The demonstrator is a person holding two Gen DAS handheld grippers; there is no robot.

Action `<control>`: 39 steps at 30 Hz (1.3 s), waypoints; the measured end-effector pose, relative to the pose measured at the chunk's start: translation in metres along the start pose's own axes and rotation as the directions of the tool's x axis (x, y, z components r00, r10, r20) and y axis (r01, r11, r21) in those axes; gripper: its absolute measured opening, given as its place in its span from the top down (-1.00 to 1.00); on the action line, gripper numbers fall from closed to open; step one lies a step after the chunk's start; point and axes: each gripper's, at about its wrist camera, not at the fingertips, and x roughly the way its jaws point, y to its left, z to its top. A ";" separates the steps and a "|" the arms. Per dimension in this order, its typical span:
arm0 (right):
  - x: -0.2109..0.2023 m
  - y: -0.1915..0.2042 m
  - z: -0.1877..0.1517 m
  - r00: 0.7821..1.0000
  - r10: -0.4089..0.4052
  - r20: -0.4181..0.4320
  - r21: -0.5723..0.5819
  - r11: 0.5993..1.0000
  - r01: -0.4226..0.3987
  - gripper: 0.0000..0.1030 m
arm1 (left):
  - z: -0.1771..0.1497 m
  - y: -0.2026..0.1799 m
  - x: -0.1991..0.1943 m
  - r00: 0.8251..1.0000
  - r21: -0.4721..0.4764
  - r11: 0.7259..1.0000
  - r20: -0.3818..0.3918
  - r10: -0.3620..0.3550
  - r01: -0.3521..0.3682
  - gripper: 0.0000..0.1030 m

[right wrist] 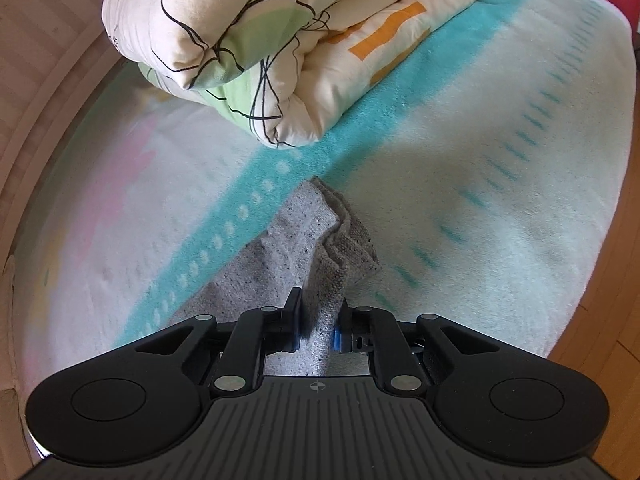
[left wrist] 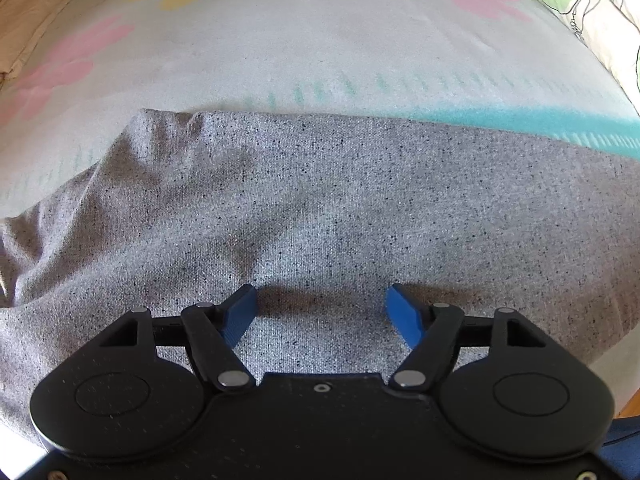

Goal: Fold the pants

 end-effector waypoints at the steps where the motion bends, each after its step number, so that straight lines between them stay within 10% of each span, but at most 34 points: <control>1: 0.000 0.001 0.000 1.000 0.001 0.000 0.000 1.000 -0.001 0.73 | 0.000 0.000 0.001 1.000 -0.004 1.000 -0.002 -0.001 0.001 -0.44; 39: 0.001 0.021 0.003 1.000 0.000 0.011 -0.065 0.998 0.001 0.73 | -0.004 -0.008 0.003 1.000 0.012 1.000 0.009 0.015 -0.015 -0.54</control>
